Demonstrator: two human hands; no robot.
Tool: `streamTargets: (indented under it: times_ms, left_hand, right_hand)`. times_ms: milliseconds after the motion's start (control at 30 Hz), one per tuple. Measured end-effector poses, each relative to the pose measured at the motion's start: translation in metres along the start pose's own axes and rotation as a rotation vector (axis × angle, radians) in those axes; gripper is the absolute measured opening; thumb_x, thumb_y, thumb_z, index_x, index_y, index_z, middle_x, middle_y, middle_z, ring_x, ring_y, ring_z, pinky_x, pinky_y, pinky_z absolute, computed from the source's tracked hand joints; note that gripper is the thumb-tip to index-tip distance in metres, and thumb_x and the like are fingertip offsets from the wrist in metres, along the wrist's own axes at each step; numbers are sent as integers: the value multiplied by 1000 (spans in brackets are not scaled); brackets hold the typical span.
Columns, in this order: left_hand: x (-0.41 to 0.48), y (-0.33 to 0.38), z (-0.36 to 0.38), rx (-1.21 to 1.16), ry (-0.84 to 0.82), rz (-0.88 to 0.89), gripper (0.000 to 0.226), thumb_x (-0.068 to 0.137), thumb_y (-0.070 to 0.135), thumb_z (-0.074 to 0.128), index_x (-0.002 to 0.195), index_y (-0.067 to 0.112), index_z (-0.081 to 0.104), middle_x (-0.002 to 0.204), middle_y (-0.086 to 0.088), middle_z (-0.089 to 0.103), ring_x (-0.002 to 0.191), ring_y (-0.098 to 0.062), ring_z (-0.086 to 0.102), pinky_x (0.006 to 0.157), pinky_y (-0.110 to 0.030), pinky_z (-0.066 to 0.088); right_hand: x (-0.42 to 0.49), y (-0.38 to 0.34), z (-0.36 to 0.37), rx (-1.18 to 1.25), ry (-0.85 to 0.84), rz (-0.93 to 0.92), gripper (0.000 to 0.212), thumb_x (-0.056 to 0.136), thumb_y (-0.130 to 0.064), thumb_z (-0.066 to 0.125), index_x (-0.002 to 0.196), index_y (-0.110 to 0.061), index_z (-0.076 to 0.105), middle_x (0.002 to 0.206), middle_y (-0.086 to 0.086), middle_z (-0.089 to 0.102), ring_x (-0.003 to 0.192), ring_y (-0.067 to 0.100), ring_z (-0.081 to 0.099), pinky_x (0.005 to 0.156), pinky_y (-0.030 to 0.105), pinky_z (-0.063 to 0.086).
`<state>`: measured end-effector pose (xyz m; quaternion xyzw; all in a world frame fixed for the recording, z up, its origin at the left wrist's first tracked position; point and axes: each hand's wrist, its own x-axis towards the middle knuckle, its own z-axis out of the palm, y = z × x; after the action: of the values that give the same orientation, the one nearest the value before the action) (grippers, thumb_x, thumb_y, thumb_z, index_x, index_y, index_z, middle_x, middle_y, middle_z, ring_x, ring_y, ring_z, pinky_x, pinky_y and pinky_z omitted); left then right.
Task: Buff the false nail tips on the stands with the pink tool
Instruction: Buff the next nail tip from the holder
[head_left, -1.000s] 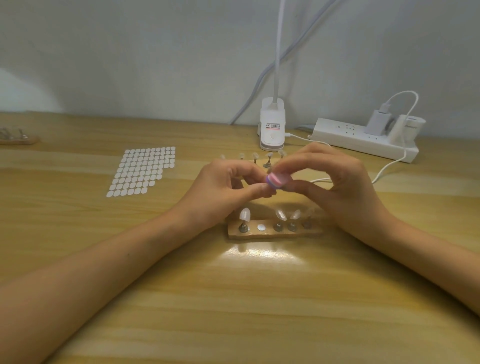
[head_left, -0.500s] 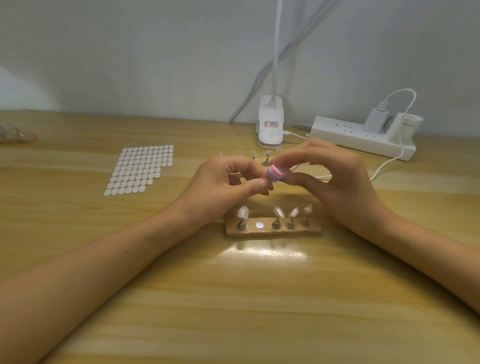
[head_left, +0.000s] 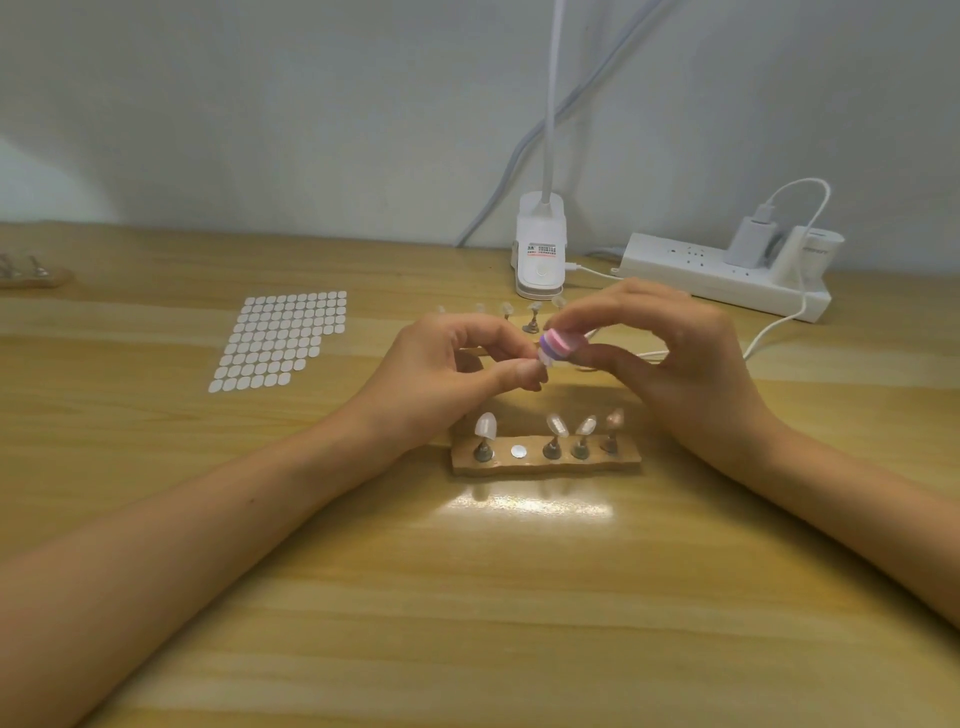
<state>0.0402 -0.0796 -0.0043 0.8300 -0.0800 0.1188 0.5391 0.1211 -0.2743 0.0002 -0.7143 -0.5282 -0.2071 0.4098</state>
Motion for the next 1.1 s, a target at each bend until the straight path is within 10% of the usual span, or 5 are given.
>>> streamTargets:
  times_ms: [333,467,567,667,1100]
  left_hand:
    - [0,1,-1,-45,10,13,16,79,38,74,88,25,77,93,-1,78,97,-48,66,90,-65,50]
    - [1,-2,-1,-52,-1,2,4,86,25,75,88,23,77,92,1,78,98,-23,73,98,-59,50]
    - [2,-3,-1,-67,5,3,14,81,33,75,90,22,77,95,0,78,97,-41,70,93,-63,50]
    - [2,-5,-1,-52,-6,-9,3,87,26,75,88,25,77,90,5,78,96,-16,73,77,-41,54]
    - [0,-1,-1,-65,-11,-12,3,87,20,74,87,22,76,92,0,78,97,-13,73,96,-43,53]
  right_hand:
    - [-2,-2,3,-39,-7,-54,20,86,-20,71,100,-7,76,96,2,73,90,15,68,81,39,54]
    - [-2,-2,1,-22,18,-33,22,87,-21,69,97,-3,76,94,2,74,88,15,68,80,40,54]
    - [-4,-3,2,-82,13,-75,18,86,-22,71,97,-7,76,95,0,74,90,19,70,81,52,51]
    - [-3,-1,0,-75,17,-22,18,86,-22,72,94,-6,76,94,-3,74,91,16,70,80,55,50]
    - [-1,-1,-1,-61,-4,-56,21,87,-22,71,93,-2,75,93,-2,73,89,10,68,82,41,53]
